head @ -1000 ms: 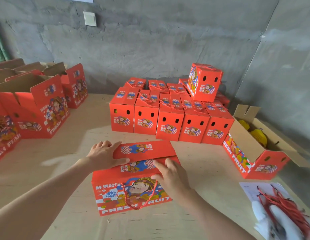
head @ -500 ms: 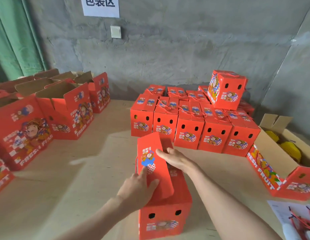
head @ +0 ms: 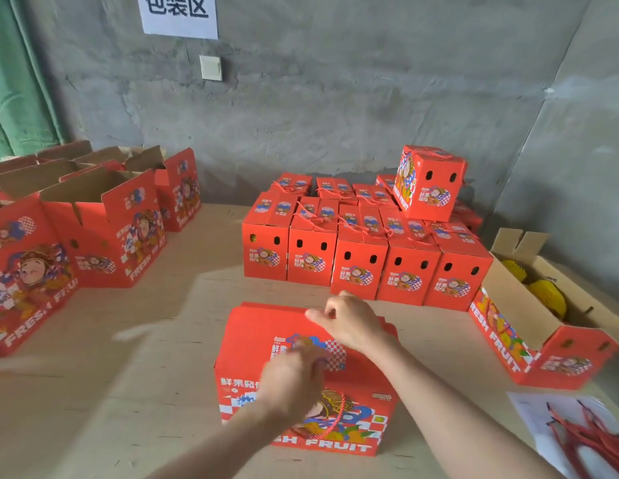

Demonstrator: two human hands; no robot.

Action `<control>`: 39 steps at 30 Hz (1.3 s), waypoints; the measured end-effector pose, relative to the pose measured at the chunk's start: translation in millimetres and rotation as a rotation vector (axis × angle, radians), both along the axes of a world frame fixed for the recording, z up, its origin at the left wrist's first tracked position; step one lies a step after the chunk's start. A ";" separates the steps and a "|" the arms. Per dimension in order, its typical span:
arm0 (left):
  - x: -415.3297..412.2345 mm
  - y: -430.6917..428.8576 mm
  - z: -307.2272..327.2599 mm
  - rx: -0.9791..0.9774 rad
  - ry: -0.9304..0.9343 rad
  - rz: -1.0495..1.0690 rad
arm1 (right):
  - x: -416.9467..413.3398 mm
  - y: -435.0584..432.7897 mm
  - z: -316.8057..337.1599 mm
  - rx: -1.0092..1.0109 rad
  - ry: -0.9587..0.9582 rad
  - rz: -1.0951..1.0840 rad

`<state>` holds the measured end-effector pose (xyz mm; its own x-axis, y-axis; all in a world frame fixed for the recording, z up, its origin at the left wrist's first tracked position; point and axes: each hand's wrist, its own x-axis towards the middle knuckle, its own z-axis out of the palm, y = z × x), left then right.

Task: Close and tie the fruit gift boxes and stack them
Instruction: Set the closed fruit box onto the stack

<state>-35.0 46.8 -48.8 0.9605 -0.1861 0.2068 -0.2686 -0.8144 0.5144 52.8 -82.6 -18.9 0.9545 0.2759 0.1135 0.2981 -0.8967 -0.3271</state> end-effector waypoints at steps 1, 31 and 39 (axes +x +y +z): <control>8.5 16.3 2.0 -0.033 -0.095 0.081 | -3.8 -11.2 -2.9 0.060 -0.052 -0.044; 89.1 72.4 4.3 0.049 0.181 -0.140 | -53.7 -31.7 -25.1 -0.339 -0.041 0.211; 82.5 69.7 11.4 0.088 0.199 -0.132 | -48.2 -28.6 -29.1 -0.247 0.043 0.194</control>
<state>47.5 116.5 -37.4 0.9468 -0.3218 -0.0062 -0.2765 -0.8230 0.4963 4.6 -111.3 -48.0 0.8836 0.4678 -0.0191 0.4623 -0.8782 -0.1227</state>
